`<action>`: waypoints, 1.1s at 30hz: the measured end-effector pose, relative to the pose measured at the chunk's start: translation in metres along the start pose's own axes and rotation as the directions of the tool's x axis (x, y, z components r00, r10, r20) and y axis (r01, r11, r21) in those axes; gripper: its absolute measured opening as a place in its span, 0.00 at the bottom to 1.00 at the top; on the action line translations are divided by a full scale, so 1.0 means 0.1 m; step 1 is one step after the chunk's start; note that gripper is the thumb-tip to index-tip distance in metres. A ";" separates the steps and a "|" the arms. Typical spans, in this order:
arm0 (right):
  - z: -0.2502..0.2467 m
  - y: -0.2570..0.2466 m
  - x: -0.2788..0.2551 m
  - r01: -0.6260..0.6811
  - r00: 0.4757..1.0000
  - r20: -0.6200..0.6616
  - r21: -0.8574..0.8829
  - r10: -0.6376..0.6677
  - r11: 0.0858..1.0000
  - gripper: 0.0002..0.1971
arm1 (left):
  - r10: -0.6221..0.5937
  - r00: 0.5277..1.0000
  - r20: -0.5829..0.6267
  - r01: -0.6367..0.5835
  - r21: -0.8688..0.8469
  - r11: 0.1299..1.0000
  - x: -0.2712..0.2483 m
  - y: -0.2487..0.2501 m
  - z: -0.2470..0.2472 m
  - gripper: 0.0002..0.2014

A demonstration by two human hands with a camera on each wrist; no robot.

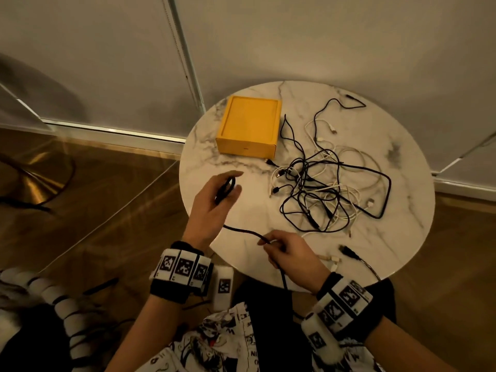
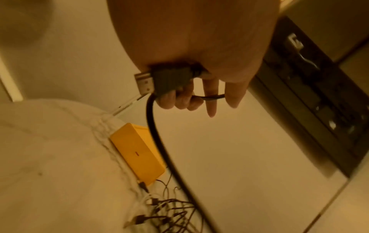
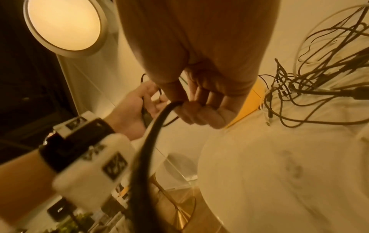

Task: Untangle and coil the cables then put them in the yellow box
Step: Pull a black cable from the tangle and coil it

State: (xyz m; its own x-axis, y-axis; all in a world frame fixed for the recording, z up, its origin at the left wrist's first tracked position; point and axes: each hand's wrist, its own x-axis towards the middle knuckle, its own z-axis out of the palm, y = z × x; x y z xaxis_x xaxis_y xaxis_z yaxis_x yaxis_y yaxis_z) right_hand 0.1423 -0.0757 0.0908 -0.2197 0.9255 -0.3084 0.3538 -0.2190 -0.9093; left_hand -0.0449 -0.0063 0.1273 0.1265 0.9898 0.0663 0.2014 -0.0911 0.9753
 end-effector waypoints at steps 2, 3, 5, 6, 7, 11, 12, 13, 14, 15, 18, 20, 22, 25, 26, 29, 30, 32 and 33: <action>-0.02 -0.02 -0.01 0.039 0.999 0.010 -0.079 -0.039 0.996 0.08 | -0.001 1.000 0.016 -0.001 0.118 0.993 -0.05 -0.10 -0.01 0.18; -0.03 -0.01 -0.03 0.049 0.999 0.016 -0.082 -0.048 0.995 0.09 | -0.004 0.999 0.035 -0.002 0.160 0.987 -0.07 -0.13 -0.02 0.20; -0.04 0.01 -0.05 0.043 0.999 0.001 0.000 -0.043 0.999 0.08 | -0.022 0.996 0.086 0.003 0.219 0.976 -0.11 -0.17 -0.01 0.18; -0.05 0.01 -0.06 0.023 1.000 -0.022 0.075 -0.022 0.997 0.07 | -0.035 0.992 0.119 0.006 0.235 0.972 -0.13 -0.18 0.01 0.14; -0.07 0.01 -0.06 0.005 0.999 -0.048 0.149 0.002 0.989 0.07 | -0.045 0.986 0.162 0.003 0.250 0.968 -0.14 -0.18 0.04 0.10; -0.15 -0.05 -0.06 0.036 0.995 -0.100 0.245 -0.012 0.969 0.06 | -0.074 0.940 0.334 -0.047 0.338 0.940 -0.26 -0.27 0.23 0.11; -0.16 -0.07 -0.06 0.055 0.995 -0.093 0.258 -0.032 0.964 0.06 | -0.077 0.937 0.341 -0.051 0.351 0.935 -0.29 -0.29 0.28 0.13; -0.16 -0.08 -0.06 0.070 0.995 -0.090 0.275 -0.047 0.959 0.06 | -0.076 0.944 0.322 -0.045 0.354 0.934 -0.32 -0.31 0.33 0.14; -0.15 -0.08 -0.06 0.076 0.995 -0.085 0.288 -0.054 0.955 0.06 | -0.074 0.957 0.282 -0.029 0.343 0.939 -0.34 -0.31 0.37 0.15; -0.15 -0.09 -0.07 0.076 0.995 -0.078 0.296 -0.055 0.952 0.06 | -0.079 0.968 0.237 -0.002 0.323 0.947 -0.35 -0.31 0.40 0.17; -0.11 -0.09 -0.12 0.062 0.998 -0.013 0.362 -0.062 0.930 0.09 | -0.117 0.978 0.175 0.066 0.271 0.960 -0.33 -0.27 0.43 0.19; -0.10 -0.08 -0.15 0.051 0.996 0.040 0.414 -0.074 0.909 0.13 | -0.144 0.973 0.181 0.095 0.253 0.963 -0.30 -0.26 0.42 0.11; -0.10 -0.07 -0.16 0.048 0.996 0.047 0.436 -0.076 0.899 0.15 | -0.200 0.959 0.200 0.155 0.221 0.963 -0.29 -0.26 0.40 0.06; -0.10 -0.05 -0.12 0.059 0.998 -0.045 0.480 -0.042 0.875 0.13 | -0.235 0.933 0.272 0.175 0.226 0.958 -0.31 -0.26 0.41 0.07; -0.09 -0.05 -0.10 0.072 0.996 -0.079 0.495 -0.037 0.866 0.13 | -0.245 0.924 0.292 0.189 0.206 0.960 -0.31 -0.25 0.41 0.07; -0.07 -0.07 -0.09 0.109 0.990 -0.133 0.531 -0.044 0.840 0.12 | -0.234 0.910 0.343 0.179 0.185 0.966 -0.29 -0.23 0.41 0.11; -0.06 -0.09 -0.10 0.118 0.989 -0.140 0.537 -0.050 0.835 0.11 | -0.215 0.906 0.363 0.144 0.213 0.966 -0.29 -0.23 0.40 0.12; -0.06 -0.10 -0.09 0.128 0.988 -0.147 0.548 -0.055 0.826 0.08 | -0.208 0.877 0.432 0.127 0.209 0.970 -0.28 -0.21 0.40 0.16; -0.07 -0.10 -0.09 0.127 0.988 -0.148 0.559 -0.051 0.819 0.08 | -0.216 0.854 0.473 0.159 0.158 0.975 -0.28 -0.20 0.40 0.18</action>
State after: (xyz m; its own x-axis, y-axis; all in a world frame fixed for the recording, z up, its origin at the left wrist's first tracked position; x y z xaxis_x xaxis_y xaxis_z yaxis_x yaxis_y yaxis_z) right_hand 0.1469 -0.0792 0.1046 -0.1004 0.9711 -0.2164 -0.2460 -0.2349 -0.9404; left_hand -0.0137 -0.0368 0.0975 0.5238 0.8132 -0.2538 0.3695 0.0516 0.9278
